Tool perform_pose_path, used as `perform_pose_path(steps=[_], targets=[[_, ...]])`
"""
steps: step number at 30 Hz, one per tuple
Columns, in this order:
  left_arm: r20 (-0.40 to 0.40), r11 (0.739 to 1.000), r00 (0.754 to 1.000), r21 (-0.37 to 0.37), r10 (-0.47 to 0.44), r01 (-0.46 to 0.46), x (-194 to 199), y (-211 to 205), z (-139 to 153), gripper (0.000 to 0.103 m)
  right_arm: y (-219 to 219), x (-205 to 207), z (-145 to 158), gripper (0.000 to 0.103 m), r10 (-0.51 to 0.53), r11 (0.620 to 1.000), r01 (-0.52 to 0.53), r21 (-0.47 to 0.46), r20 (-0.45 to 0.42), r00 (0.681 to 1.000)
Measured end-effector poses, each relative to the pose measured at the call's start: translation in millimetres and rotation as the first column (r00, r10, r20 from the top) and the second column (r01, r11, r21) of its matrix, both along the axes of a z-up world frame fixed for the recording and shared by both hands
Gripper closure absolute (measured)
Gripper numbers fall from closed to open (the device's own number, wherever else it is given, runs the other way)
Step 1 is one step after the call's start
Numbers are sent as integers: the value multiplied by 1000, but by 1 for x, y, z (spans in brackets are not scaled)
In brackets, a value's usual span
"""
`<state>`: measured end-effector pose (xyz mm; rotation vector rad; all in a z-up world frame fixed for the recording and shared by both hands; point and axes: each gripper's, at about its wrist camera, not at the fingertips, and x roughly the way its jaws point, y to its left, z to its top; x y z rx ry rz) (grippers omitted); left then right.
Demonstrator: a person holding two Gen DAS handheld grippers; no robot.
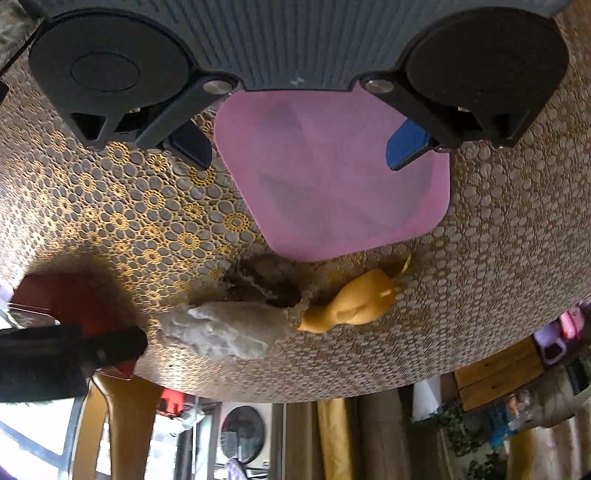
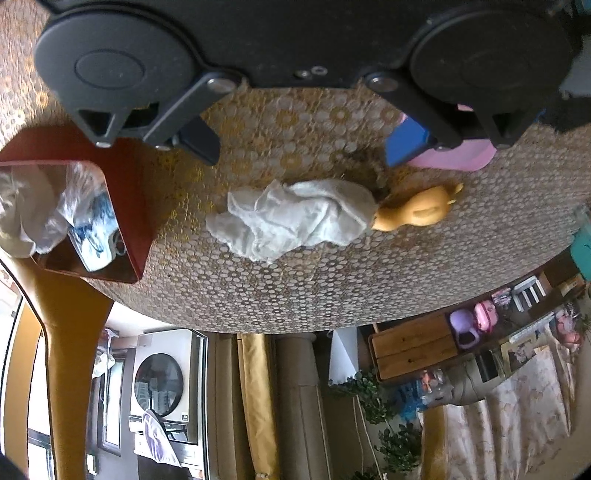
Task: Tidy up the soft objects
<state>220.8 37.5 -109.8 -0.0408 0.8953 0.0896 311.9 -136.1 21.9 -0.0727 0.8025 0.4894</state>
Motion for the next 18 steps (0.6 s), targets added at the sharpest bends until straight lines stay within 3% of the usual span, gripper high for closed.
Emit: perform_pose_path(steps=[11, 16, 18], targets=[[6, 999, 999, -2, 54, -54, 3, -1, -11, 1, 40, 48, -20, 7, 63, 997, -60, -57, 56, 996], [18, 997, 996, -3, 83, -83, 1, 1, -10, 9, 58, 63, -36, 9, 72, 995, -69, -73, 39, 997], [30, 996, 996, -2, 89, -89, 0, 4, -8, 18, 62, 68, -42, 11, 68, 994, -65, -82, 25, 997]])
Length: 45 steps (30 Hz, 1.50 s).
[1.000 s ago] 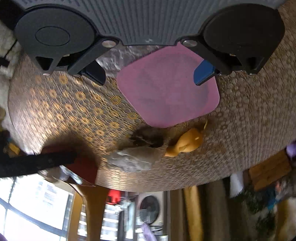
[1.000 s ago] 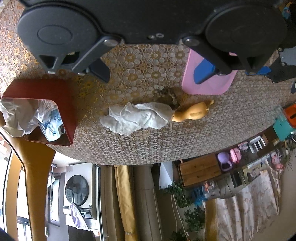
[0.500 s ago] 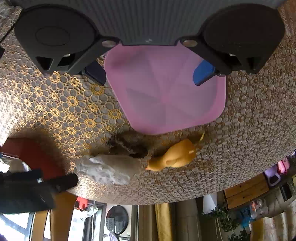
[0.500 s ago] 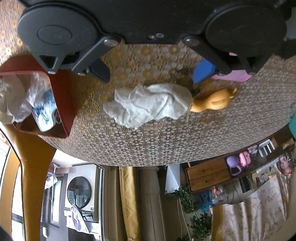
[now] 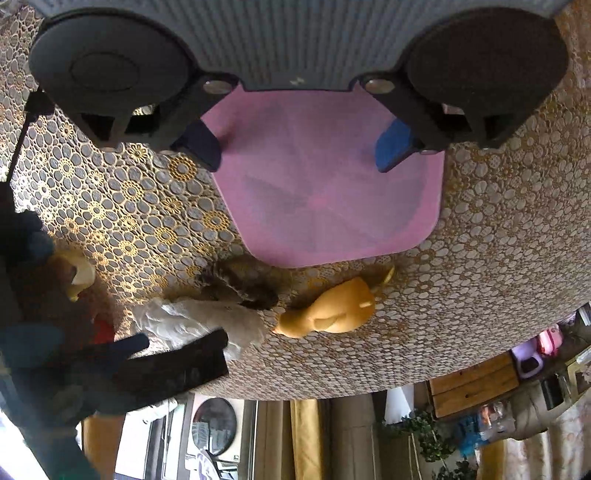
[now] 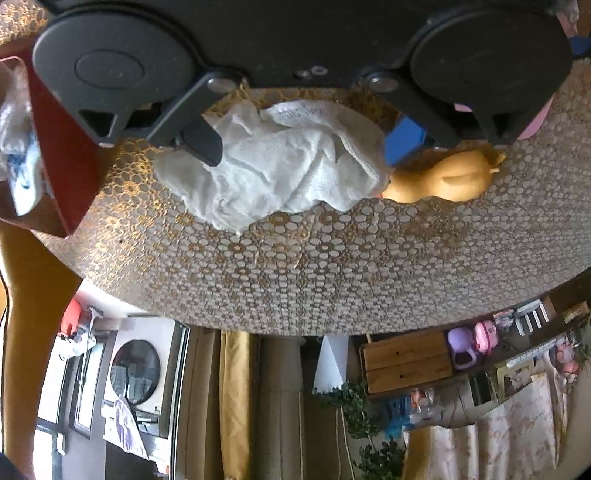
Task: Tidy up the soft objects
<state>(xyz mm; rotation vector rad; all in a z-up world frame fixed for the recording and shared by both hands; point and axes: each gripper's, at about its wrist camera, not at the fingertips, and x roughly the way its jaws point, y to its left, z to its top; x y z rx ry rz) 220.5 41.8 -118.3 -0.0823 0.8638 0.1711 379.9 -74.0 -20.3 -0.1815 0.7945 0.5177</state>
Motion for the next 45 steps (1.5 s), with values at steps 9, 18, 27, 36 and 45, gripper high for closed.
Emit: perform_pose_path(steps=[9, 18, 27, 36, 45], targets=[[28, 1000, 999, 4, 21, -21, -5, 18, 4, 64, 5, 12, -22, 57, -38, 998, 36, -55, -44, 998], [45, 994, 998, -99, 42, -37, 1, 43, 12, 96, -9, 2, -9, 93, -34, 999, 34, -13, -11, 999], [135, 990, 984, -68, -112, 122, 17, 39, 43, 95, -39, -8, 16, 94, -10, 1000, 10, 27, 9, 1000], [150, 970, 961, -43, -231, 239, 60, 58, 55, 18, -66, -16, 33, 93, -1, 998, 1, 55, 3, 1000], [84, 948, 946, -24, -314, 317, 116, 69, 30, 18, -71, -25, 31, 93, 19, 999, -19, 39, -16, 1000]])
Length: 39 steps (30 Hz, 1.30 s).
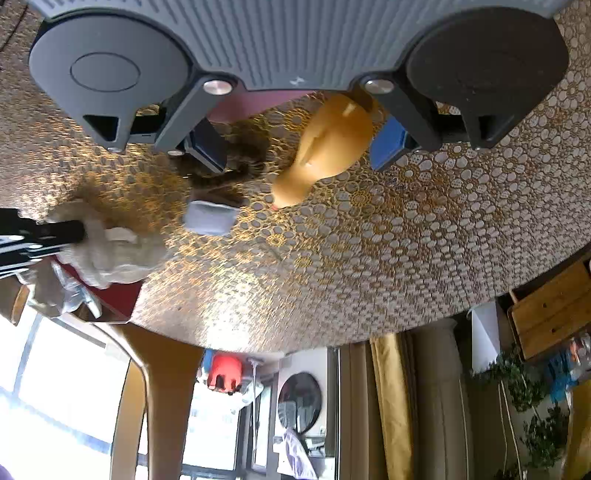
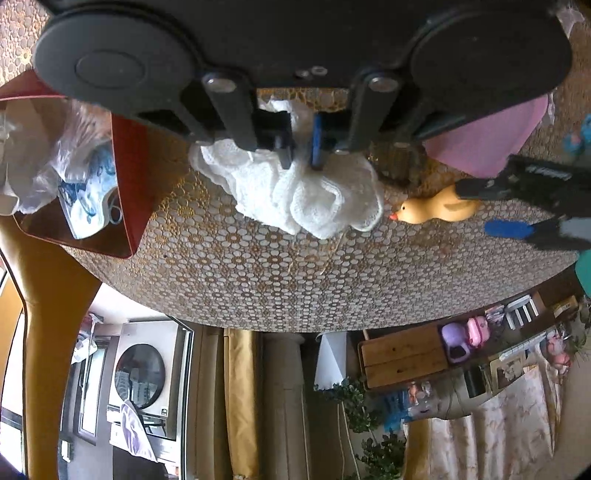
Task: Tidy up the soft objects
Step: 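Grasp the yellow rubber duck with the left tool, then carry the duck and white towel over the red box with both tools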
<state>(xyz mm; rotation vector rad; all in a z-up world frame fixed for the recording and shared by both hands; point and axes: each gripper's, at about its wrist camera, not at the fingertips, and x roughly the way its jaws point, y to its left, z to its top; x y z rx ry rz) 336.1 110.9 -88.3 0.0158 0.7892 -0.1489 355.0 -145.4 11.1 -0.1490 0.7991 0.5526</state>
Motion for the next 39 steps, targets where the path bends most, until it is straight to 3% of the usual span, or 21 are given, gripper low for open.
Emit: perform_pose_path(steps=[5, 8, 10, 18, 23, 28, 39], targets=[[-46, 998, 998, -38, 45, -47, 17, 10, -14, 21, -2, -2, -2, 93, -2, 1000, 2, -5, -9, 1000], [-68, 997, 996, -41, 65, -68, 23, 13, -21, 46, -3, -3, -4, 93, -5, 1000, 5, -6, -15, 1000], [-62, 996, 995, -35, 81, -84, 24, 15, -21, 47, -3, -3, -5, 93, -6, 1000, 6, -9, -17, 1000], [-63, 993, 991, -8, 117, -118, 22, 14, -17, 71, -4, -6, -5, 93, -19, 1000, 19, -20, -13, 1000], [-54, 989, 987, 3, 149, -149, 17, 10, -7, 74, -8, -14, 3, 93, -31, 999, 31, -25, 15, 999], [-44, 984, 984, -33, 173, -175, 2, 10, 10, 74, -19, -24, 21, 93, -27, 1000, 27, -5, 48, 999], [29, 989, 993, -91, 116, -113, -24, -34, 74, 74, -63, -48, 79, 93, -36, 997, 28, 74, 115, 993]])
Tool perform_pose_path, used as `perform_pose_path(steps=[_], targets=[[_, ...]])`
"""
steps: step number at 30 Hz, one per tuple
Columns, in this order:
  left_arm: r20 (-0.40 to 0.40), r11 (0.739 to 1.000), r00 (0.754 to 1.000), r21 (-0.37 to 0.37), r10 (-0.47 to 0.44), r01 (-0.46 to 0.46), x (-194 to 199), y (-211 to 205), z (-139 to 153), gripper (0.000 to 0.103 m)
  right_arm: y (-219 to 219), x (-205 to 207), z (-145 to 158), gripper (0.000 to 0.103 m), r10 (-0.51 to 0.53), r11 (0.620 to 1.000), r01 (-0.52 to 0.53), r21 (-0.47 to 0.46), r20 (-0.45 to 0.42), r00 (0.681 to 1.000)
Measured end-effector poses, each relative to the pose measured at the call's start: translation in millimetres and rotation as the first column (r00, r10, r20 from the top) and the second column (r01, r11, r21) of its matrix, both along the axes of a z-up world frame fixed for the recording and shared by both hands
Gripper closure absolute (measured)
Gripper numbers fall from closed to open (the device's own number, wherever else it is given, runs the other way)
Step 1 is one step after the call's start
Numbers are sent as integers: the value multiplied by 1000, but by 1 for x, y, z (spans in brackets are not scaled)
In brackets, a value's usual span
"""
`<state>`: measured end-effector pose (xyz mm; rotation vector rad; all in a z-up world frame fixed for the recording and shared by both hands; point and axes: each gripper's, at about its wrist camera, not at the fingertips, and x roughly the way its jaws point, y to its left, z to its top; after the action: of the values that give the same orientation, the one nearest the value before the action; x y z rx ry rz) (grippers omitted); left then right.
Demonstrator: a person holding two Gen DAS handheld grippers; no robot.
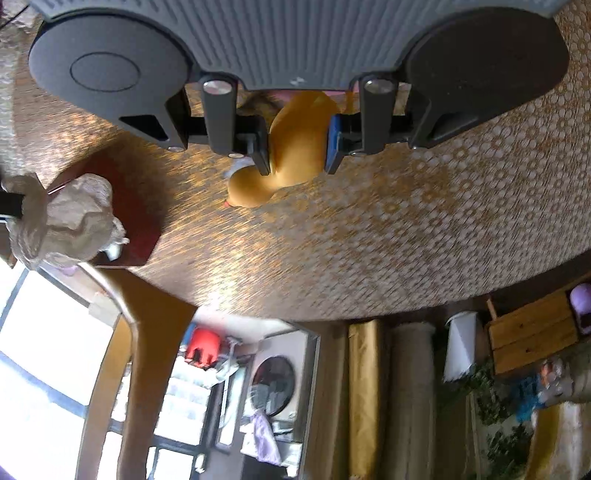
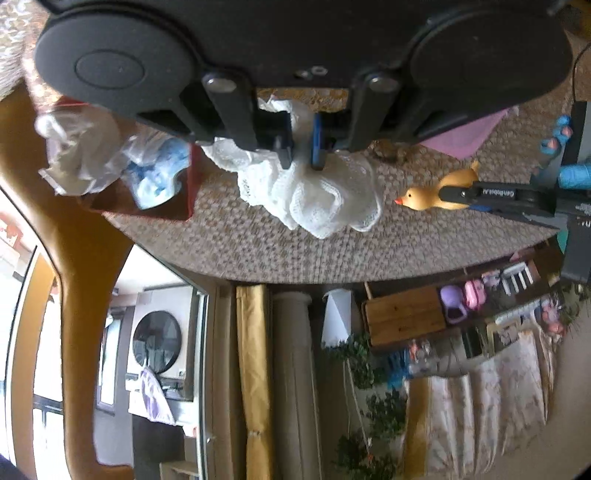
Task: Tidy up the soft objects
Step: 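Carry the duck and white towel over the red box with both tools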
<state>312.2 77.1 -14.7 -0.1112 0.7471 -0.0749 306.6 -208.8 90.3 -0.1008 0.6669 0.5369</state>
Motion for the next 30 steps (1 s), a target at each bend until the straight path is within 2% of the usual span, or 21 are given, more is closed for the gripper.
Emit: perform_pose_path(steps=[7, 14, 21, 30], targets=[[73, 995, 993, -23, -94, 96, 1, -55, 42, 74, -37, 2, 36, 93, -45, 999, 44, 8, 83, 996], [93, 974, 970, 17, -225, 224, 15, -122, 57, 74, -73, 23, 54, 93, -121, 992, 123, -10, 136, 983], [82, 952, 949, 38, -305, 303, 37, -172, 53, 74, -99, 47, 41, 93, -181, 982, 188, -37, 139, 974], [34, 934, 933, 17, -359, 358, 76, -234, 22, 74, -121, 91, 12, 93, -236, 969, 241, -58, 89, 968]])
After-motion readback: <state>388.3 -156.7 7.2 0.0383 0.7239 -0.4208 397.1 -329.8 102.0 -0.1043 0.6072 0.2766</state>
